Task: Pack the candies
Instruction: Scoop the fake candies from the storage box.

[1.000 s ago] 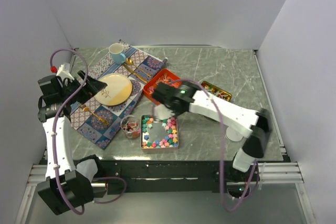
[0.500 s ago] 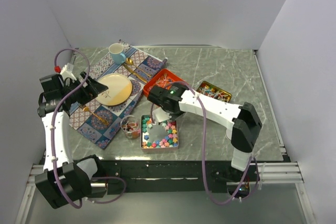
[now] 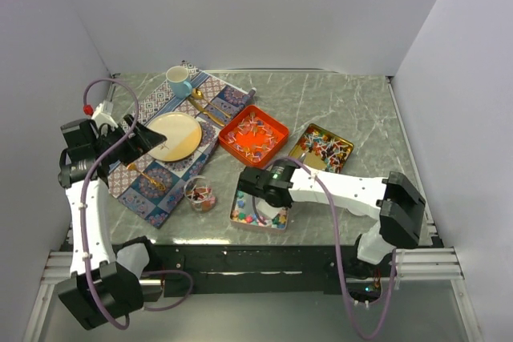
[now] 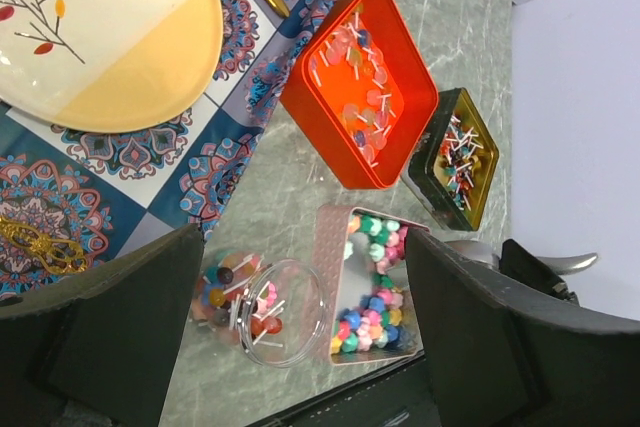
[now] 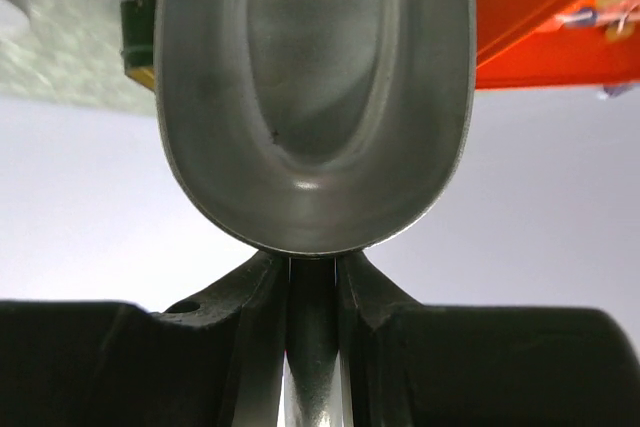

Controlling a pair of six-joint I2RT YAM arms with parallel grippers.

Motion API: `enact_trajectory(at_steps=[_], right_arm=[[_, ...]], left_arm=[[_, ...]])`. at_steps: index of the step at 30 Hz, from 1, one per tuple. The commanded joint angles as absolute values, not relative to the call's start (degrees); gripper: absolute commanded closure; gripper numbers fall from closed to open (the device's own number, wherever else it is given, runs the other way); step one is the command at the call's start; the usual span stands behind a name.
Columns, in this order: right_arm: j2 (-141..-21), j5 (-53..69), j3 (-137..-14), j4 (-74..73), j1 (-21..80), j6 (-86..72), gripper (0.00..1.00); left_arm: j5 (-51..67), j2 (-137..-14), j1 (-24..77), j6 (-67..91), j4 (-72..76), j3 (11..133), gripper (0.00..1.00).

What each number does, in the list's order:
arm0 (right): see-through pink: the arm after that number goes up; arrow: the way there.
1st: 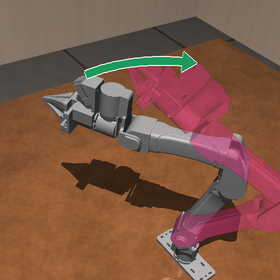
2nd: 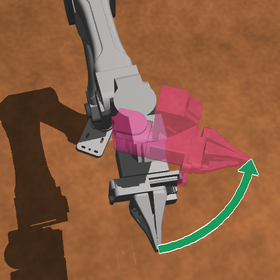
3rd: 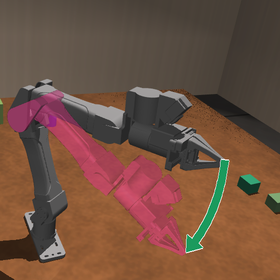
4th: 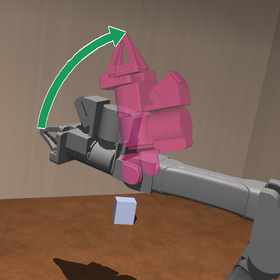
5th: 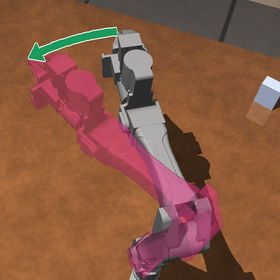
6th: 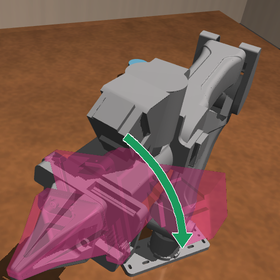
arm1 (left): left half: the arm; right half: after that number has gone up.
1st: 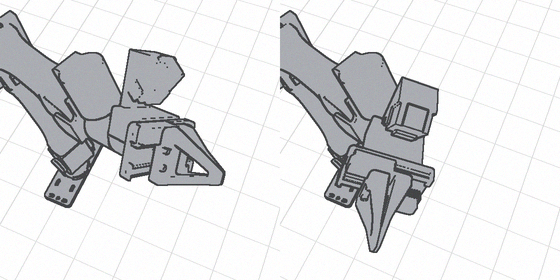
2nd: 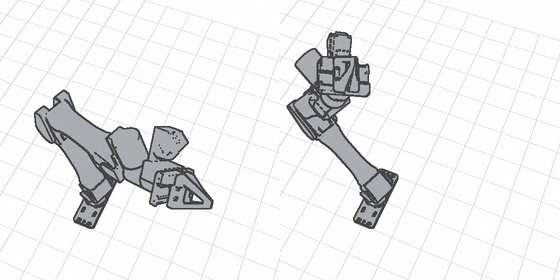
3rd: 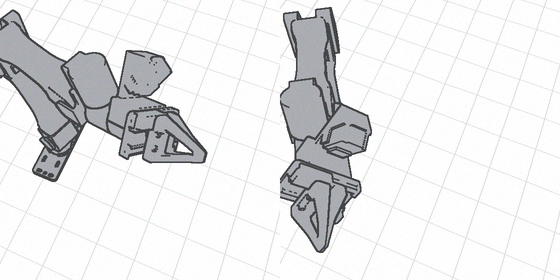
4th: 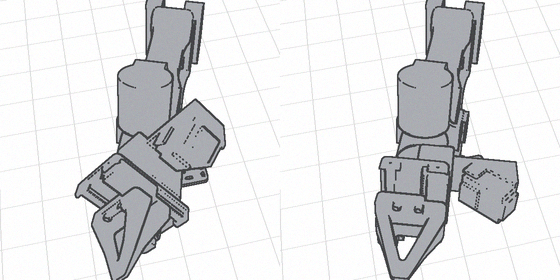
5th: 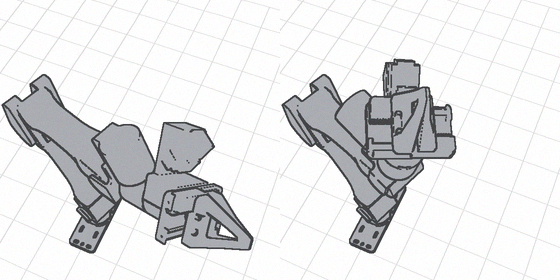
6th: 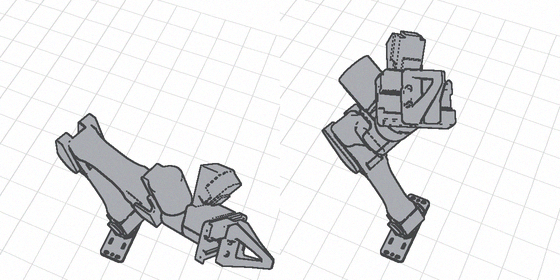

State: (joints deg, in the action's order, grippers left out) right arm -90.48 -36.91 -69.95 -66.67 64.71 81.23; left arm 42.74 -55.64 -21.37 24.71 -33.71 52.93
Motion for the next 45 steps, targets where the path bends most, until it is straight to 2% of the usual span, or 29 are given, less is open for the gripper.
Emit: enact_trajectory(at_steps=[1,7,17,23,37,45], right_arm=[[-94.4,-40.5,-72.4,-68.8,65.5,88.1,1.00],[-102.7,-35.1,-81.6,-73.6,65.7,83.9,1.00],[-94.0,-25.1,-71.5,-74.7,66.2,86.9,1.00],[-97.4,-18.2,-74.3,-73.0,65.8,81.1,1.00],[-102.0,-2.6,-73.4,-56.8,64.1,64.2,1.00],[-103.4,4.3,-70.1,-44.6,60.7,56.6,1.00]], left_arm=[[43.9,-52.5,-21.4,24.2,-33.0,52.1,0.12],[43.6,-51.3,-21.4,23.8,-34.0,52.2,0.11],[43.6,-56.9,-21.5,23.6,-33.0,55.6,0.11],[42.9,-59.8,-21.4,23.7,-32.3,56.6,0.12],[40.5,-63.0,-21.5,22.3,-35.4,58.4,0.13],[38.7,-64.2,-21.4,18.6,-41.6,65.5,0.13]])
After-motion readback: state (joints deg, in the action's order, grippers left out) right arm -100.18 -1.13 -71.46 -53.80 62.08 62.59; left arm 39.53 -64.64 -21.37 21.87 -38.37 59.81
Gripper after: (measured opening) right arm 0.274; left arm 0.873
